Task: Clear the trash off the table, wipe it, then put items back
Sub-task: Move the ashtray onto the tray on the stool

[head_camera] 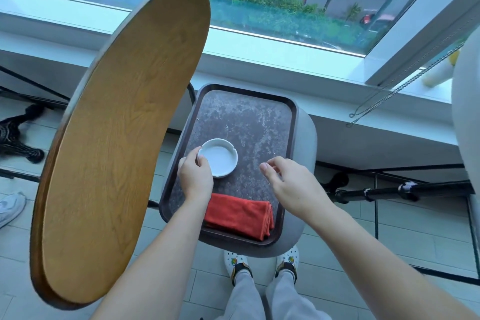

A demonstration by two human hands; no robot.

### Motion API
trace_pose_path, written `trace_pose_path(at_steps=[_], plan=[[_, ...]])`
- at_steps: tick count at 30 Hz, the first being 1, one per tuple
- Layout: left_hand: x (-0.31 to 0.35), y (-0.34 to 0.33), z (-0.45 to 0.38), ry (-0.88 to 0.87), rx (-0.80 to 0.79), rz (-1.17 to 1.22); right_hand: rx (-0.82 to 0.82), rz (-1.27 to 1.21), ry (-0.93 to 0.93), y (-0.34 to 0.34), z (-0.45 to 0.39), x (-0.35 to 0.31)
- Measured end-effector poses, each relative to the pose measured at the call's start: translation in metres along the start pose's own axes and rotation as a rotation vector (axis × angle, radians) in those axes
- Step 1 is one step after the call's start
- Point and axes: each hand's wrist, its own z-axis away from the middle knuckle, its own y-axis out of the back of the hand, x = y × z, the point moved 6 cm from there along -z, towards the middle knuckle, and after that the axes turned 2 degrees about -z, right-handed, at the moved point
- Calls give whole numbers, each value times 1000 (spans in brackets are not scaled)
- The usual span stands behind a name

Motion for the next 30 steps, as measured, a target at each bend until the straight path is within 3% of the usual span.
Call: trace_pose_path(at_steps=[7,13,23,30], plan=[[-4,4,-2,-25,-9,-58,18,-22,-1,8,10,-4],[15,17,15,-69,-147,-138,42,6,16,27,28,-15],[132,86,121,-620,-235,-121,206,-25,84,105,97,-54],[231,112,195,-971,-245,-95,498,-40,168,188,174,-70]])
